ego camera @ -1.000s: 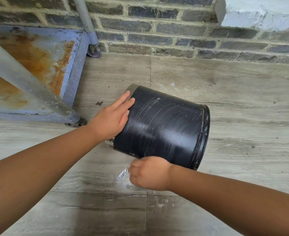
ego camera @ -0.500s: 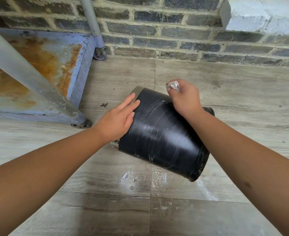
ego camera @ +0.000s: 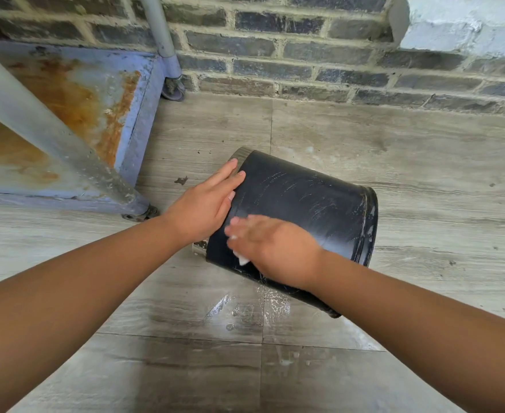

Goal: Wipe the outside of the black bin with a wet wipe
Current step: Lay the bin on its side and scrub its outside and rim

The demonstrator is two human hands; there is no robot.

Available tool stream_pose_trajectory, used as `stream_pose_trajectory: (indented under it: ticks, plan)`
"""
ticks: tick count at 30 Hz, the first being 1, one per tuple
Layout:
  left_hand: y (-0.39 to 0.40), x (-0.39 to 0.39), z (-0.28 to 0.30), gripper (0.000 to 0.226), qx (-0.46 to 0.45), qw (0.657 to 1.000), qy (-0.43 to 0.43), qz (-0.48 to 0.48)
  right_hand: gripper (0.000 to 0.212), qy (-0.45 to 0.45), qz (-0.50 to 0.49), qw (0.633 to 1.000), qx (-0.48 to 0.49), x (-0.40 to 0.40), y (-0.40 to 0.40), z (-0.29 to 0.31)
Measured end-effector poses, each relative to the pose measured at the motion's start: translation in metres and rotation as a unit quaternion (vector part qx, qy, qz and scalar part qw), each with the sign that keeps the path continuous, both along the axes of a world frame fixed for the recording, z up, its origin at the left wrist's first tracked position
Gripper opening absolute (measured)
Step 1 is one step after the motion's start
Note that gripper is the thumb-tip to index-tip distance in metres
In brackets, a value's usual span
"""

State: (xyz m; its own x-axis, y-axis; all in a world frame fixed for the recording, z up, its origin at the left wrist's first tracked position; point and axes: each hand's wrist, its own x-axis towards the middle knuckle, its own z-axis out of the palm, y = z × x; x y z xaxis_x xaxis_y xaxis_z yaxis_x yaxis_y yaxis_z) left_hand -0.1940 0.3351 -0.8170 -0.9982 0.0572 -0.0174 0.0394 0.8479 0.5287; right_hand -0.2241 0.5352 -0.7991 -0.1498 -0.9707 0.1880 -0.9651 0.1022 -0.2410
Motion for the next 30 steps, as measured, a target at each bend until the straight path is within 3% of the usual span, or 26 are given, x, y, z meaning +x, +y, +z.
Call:
stream_pose_trajectory:
  ticks: [2,5,8,10,13,15,17,19,21,25,27,30]
  plan:
    - [0.0,0.001,0.001,0.047,-0.008,1.0,0.003,-0.001,0.031,0.025,0.067,0.997,0.031,0.014,0.007,-0.012]
    - [0.0,-0.001,0.003,0.046,-0.008,1.0,0.002,-0.002,0.017,0.027,0.124,0.985,0.114,0.043,0.015,-0.033]
    - [0.004,-0.006,0.006,0.046,-0.011,1.0,-0.008,0.008,0.017,0.001,0.124,0.942,0.311,0.062,0.031,-0.052]
    - [0.006,-0.01,0.009,0.046,-0.006,1.0,-0.016,0.019,0.026,-0.072,0.079,0.921,0.374,0.061,0.049,-0.06]
    - [0.007,-0.016,0.011,0.046,0.01,0.999,-0.024,0.03,0.032,-0.279,0.014,0.909,0.31,0.054,0.067,-0.045]
    - [0.007,-0.017,0.01,0.046,0.03,0.998,-0.029,0.044,0.025,-0.404,-0.048,0.894,0.19,0.05,0.072,-0.024]
    - [0.006,-0.015,0.01,0.046,0.067,0.995,-0.04,0.056,0.022,-0.467,-0.118,0.875,0.052,0.04,0.069,-0.001]
    - [0.004,-0.014,0.011,0.047,0.096,0.992,-0.057,0.052,0.024,-0.413,-0.184,0.888,-0.085,0.016,0.06,0.015]
    - [0.004,-0.016,0.013,0.048,0.089,0.993,-0.07,0.045,0.024,-0.274,-0.219,0.923,-0.155,-0.01,0.045,0.024]
    - [0.005,-0.027,0.018,0.048,0.07,0.993,-0.09,0.041,0.028,-0.136,-0.196,0.97,-0.048,-0.019,0.006,0.02]
    - [0.003,-0.033,0.02,0.047,0.073,0.991,-0.104,0.041,0.028,-0.045,-0.064,0.996,0.05,-0.002,-0.01,0.008]
    - [0.002,-0.038,0.022,0.047,0.058,0.991,-0.121,0.027,0.028,0.066,0.094,0.983,0.142,0.019,-0.015,-0.017]
